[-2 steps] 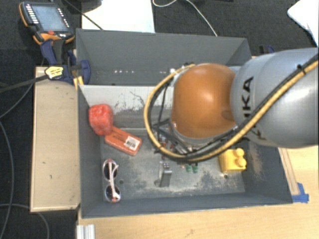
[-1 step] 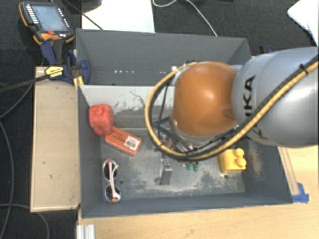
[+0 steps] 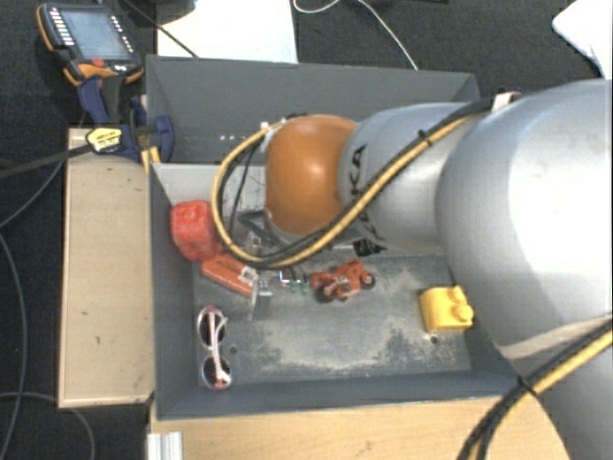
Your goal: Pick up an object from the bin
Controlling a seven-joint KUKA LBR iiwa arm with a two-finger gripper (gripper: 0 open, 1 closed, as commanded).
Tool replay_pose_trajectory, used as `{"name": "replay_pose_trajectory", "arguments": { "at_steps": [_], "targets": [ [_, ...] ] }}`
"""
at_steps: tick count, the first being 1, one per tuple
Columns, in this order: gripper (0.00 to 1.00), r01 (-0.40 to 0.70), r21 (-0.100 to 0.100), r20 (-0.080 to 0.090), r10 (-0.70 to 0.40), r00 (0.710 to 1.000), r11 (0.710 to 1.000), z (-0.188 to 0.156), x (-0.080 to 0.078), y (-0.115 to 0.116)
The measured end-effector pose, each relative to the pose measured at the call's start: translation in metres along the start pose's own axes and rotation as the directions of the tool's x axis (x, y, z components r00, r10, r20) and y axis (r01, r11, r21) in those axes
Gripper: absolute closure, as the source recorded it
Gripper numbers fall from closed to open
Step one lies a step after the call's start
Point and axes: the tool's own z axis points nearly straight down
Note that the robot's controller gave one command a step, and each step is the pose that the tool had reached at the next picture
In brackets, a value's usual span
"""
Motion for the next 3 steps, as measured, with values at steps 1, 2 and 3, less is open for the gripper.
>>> {"name": "replay_pose_trajectory", "arguments": {
  "at_steps": [1,2,3],
  "targets": [
    [0.0,0.069,-0.001,0.009,-0.069,0.998,0.998,-0.077,-0.013,0.011],
    [0.0,0.036,0.005,0.01,-0.036,0.999,0.999,-0.015,-0.012,0.055],
    [0.0,-0.025,-0.001,0.011,0.025,1.0,1.0,0.018,-0.012,0.04]
  ]
}}
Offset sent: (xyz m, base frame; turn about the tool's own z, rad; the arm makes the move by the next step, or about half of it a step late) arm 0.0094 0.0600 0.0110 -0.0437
